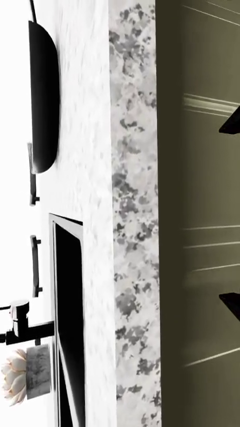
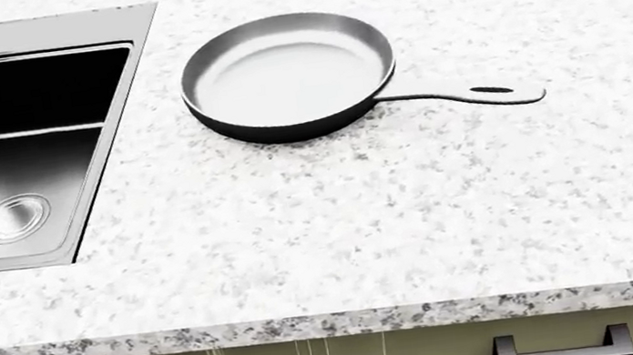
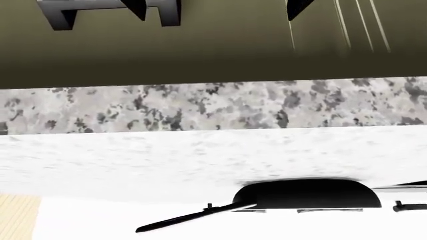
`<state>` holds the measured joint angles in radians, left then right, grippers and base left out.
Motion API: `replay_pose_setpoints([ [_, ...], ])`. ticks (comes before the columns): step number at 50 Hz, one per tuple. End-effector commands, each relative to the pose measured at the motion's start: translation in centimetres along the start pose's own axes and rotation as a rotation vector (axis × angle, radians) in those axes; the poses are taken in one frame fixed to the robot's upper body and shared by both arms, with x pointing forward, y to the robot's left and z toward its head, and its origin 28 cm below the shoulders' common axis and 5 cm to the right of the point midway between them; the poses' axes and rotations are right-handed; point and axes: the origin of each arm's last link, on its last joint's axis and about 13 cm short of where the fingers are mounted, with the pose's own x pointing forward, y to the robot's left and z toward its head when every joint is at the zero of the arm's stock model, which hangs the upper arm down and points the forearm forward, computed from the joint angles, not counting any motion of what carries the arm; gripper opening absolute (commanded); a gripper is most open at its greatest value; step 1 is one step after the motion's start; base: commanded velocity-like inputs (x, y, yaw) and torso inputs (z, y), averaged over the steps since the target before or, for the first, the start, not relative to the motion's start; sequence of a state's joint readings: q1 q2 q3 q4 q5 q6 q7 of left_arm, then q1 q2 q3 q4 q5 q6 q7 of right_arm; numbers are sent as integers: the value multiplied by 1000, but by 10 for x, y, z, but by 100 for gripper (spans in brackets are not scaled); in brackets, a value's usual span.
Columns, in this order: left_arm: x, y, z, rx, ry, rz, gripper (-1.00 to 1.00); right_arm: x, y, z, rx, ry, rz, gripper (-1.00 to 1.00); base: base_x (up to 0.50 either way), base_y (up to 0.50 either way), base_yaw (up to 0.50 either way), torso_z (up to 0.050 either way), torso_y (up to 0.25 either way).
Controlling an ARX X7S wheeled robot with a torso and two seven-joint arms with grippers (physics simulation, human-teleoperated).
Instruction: Pick the pan and sponge and place them into the sink. Then turn on the water.
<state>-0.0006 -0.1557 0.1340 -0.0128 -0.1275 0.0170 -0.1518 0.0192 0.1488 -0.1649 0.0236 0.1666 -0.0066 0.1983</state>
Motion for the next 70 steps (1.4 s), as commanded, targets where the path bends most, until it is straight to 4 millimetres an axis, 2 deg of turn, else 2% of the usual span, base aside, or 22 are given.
replay_pose_setpoints([
  [1, 1, -2, 1, 14, -14, 1, 100, 0, 0, 0, -3, -3, 0, 100, 0, 0, 0, 50, 0],
  [17, -1, 2, -1, 13, -9, 5, 100, 0, 1, 0, -7, 0, 3, 100, 0, 0, 0, 50, 0],
  [37, 0, -2, 1, 0, -21, 4, 100, 1, 0, 0, -10, 4, 2, 100, 0, 0, 0, 50, 0],
  [53, -1, 2, 3, -26, -8, 5, 100, 0, 1, 1, 6, -7, 9, 100, 0, 0, 0, 0, 0],
  [58, -1, -2, 10, -68, 27, -10, 100, 1, 2, 17, 20, -61, 19, 100, 0, 0, 0, 0, 0],
  [64, 6, -5, 49, -55, -37, -59, 100, 4, -4, 62, -24, -98, 19, 100, 0, 0, 0, 0, 0],
  [70, 8, 5, 91, -58, -76, -81, 100, 0, -17, 104, -101, -133, 12, 100, 0, 0, 0, 0, 0],
])
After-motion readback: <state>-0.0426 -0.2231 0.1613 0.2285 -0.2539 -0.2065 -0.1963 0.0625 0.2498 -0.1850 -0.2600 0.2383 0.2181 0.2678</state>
